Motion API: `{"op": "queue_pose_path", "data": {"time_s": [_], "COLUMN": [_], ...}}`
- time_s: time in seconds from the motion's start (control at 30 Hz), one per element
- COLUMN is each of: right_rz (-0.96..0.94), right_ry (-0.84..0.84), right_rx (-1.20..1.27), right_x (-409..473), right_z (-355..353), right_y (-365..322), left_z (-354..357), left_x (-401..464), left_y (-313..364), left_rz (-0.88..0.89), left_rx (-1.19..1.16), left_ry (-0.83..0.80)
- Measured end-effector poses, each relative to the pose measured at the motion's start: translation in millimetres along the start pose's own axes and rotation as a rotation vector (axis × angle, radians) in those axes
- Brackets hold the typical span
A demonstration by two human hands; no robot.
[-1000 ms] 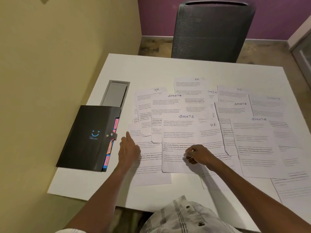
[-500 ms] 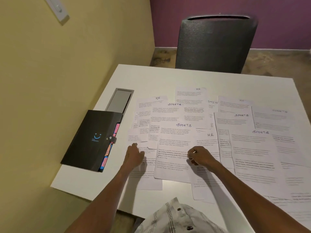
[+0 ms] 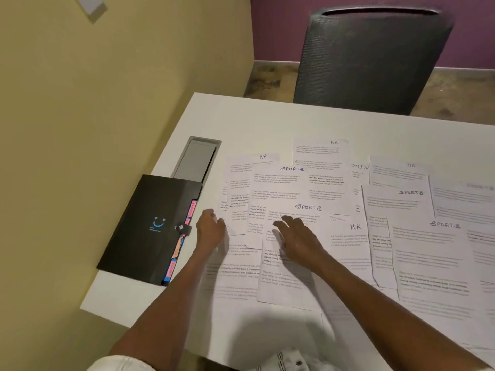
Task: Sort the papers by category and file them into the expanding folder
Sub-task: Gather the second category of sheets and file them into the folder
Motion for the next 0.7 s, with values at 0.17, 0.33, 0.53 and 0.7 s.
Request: {"op": "queue_pose_path", "data": {"time_s": [0.17, 0.33, 0.53, 0.7], "right_rz": [-0.076, -0.067, -0.052, -0.060], "right_ry": [-0.143, -0.226, -0.256, -0.190], "right_rx": [-0.344, -0.431, -0.401, -0.319], "right_x": [46, 64, 64, 63], "right_z": [21, 42, 58, 58], "right_y": [-28, -24, -12, -12], "left_z": [-1, 1, 5, 12], "left_x": [54, 89, 116, 119], "left_y": [19, 25, 20, 25], "left_rz": [0.035, -0.008, -0.043, -0.032], "left_rx": [0.071, 0.124, 0.138, 0.050], "left_ry": [-0.067, -0.133, -0.175, -0.173]}}
Point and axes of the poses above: each hand's wrist, its own x-axis towards the middle knuckle, its own z-axis out of the palm, y = z × x, the point moved 7 cm from there along x, towards the middle knuckle, and after that the axes turned 5 degrees about -y, right-handed, at the moved point
